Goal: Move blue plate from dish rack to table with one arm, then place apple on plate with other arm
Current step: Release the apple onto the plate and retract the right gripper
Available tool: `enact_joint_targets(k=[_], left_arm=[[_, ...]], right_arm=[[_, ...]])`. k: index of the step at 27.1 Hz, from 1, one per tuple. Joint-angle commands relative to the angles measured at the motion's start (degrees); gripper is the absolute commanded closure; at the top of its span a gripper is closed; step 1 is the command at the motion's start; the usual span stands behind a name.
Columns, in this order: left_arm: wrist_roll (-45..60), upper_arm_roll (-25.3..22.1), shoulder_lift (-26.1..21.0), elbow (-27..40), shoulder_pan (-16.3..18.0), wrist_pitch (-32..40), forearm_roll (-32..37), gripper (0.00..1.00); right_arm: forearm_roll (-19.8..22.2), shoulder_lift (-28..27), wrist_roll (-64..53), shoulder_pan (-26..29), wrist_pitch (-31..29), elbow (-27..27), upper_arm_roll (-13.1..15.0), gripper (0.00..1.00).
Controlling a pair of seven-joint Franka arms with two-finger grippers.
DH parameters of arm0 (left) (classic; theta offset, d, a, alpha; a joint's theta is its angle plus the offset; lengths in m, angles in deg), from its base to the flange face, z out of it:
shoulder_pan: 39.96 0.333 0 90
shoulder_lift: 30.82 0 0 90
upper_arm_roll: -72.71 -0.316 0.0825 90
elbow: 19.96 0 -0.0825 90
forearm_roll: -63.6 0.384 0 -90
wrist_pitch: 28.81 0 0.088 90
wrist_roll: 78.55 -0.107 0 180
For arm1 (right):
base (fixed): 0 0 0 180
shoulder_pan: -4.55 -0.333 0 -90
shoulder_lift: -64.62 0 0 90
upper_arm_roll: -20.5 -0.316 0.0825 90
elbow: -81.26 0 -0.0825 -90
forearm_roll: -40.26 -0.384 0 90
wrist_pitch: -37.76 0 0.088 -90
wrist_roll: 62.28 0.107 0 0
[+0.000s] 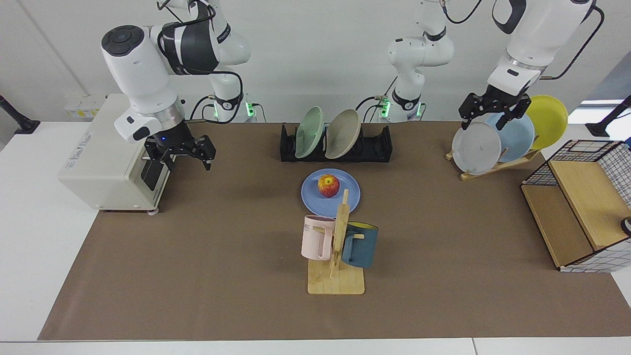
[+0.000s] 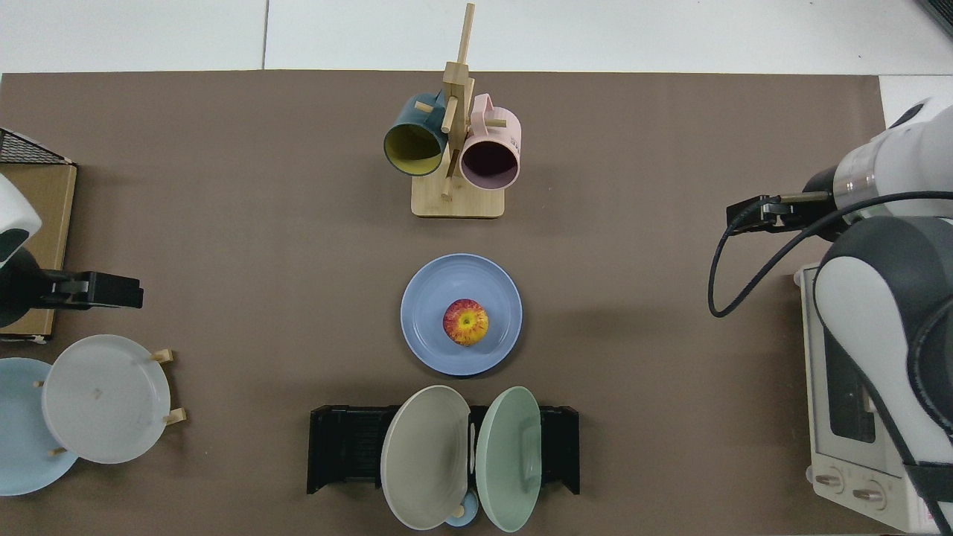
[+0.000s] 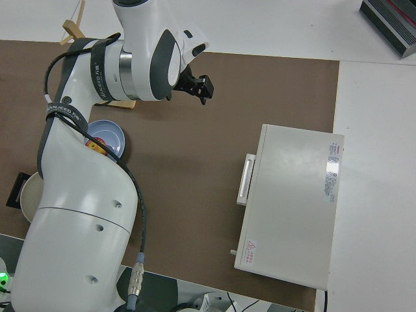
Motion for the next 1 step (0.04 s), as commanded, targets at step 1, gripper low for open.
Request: enact_joint_targets(k=[1], left_arm=[[0.6,-0.5,0.7,1.0,-1.0,-2.6,-0.5,0.00]], right_arm=[[-0.3,1.7,2.0,0.8,-1.4,2.1,-0.6,0.00]])
